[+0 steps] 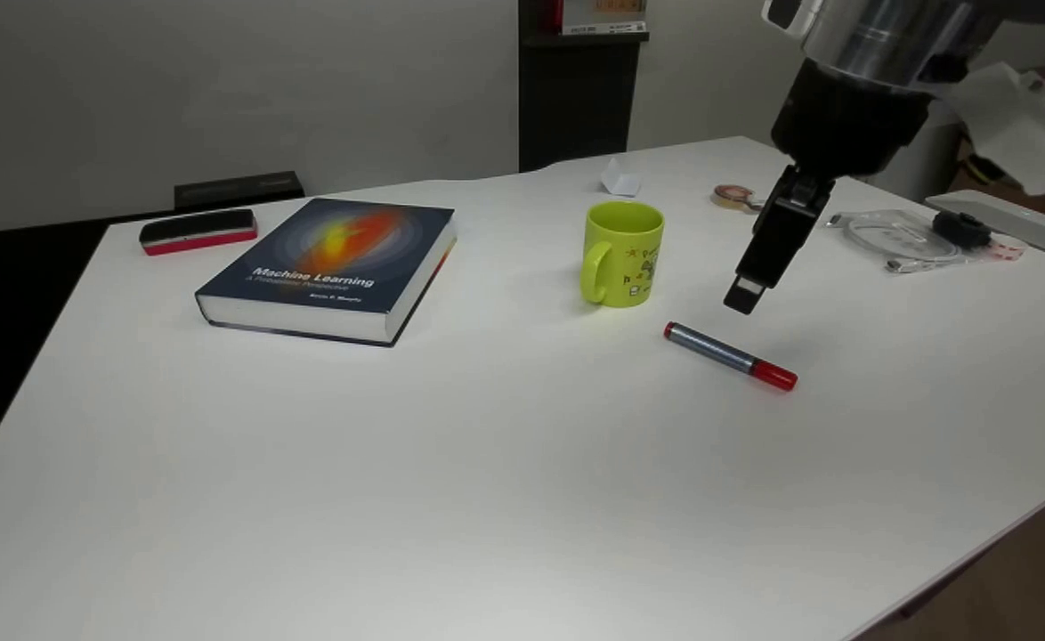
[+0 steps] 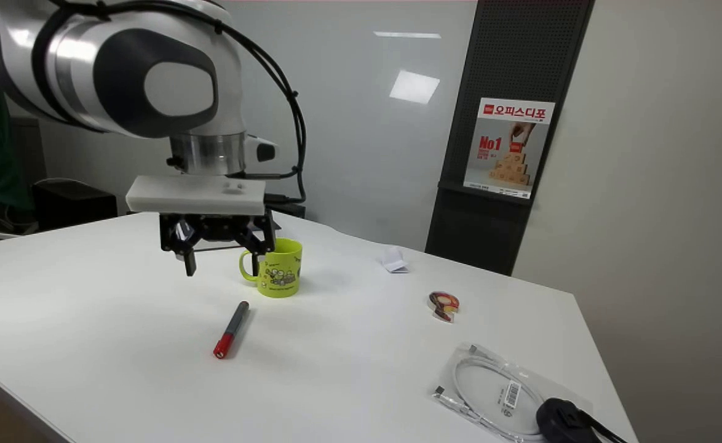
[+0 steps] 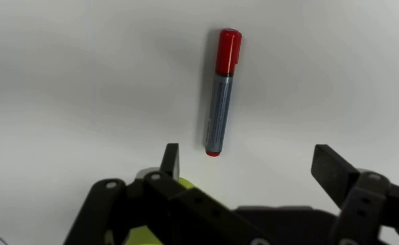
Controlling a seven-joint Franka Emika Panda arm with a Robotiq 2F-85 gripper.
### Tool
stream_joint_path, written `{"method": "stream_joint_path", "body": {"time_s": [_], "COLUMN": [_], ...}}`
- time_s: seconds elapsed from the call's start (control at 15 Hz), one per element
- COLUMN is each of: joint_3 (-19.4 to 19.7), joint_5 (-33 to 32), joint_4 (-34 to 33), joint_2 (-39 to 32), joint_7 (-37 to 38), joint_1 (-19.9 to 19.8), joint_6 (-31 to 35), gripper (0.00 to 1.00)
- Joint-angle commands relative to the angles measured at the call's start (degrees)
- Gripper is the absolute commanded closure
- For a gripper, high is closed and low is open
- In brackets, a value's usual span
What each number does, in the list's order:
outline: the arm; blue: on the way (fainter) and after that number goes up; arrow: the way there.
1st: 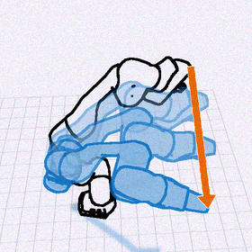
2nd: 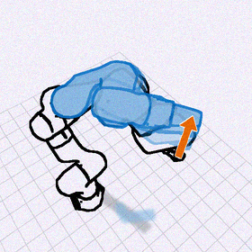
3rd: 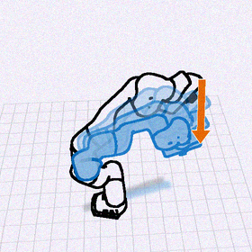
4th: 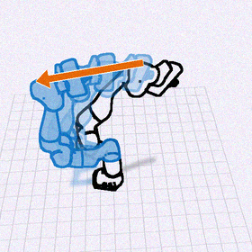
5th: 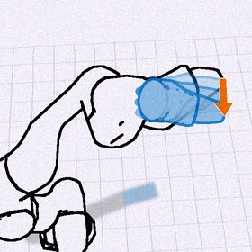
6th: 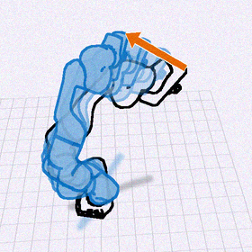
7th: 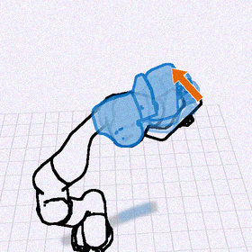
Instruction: Put the marker in the yellow mug
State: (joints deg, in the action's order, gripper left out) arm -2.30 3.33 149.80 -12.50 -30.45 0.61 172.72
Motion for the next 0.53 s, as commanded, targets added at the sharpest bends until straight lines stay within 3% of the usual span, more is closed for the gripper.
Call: {"method": "stream_joint_path", "body": {"time_s": [0.0, 0.13, 0.2, 0.33, 0.47], "joint_3": [1.4, 9.1, 15.2, 21.8, 23.2], "joint_5": [-6.4, -14.2, -15.5, -13.1, -7.4], "joint_4": [0.1, -0.4, -1.1, -2.6, -3.2], "joint_2": [0.1, -1.9, -3.6, -8.0, -12.2], "joint_7": [4.9, 12.8, 15.1, 17.0, 18.0], "joint_1": [-0.2, 4.7, 9.4, 14.5, 17.5], "joint_6": [1.2, 7.5, 11.2, 17.5, 21.4], "gripper": [0.00, 0.00, 0.00, 0.00, 0.00]}}
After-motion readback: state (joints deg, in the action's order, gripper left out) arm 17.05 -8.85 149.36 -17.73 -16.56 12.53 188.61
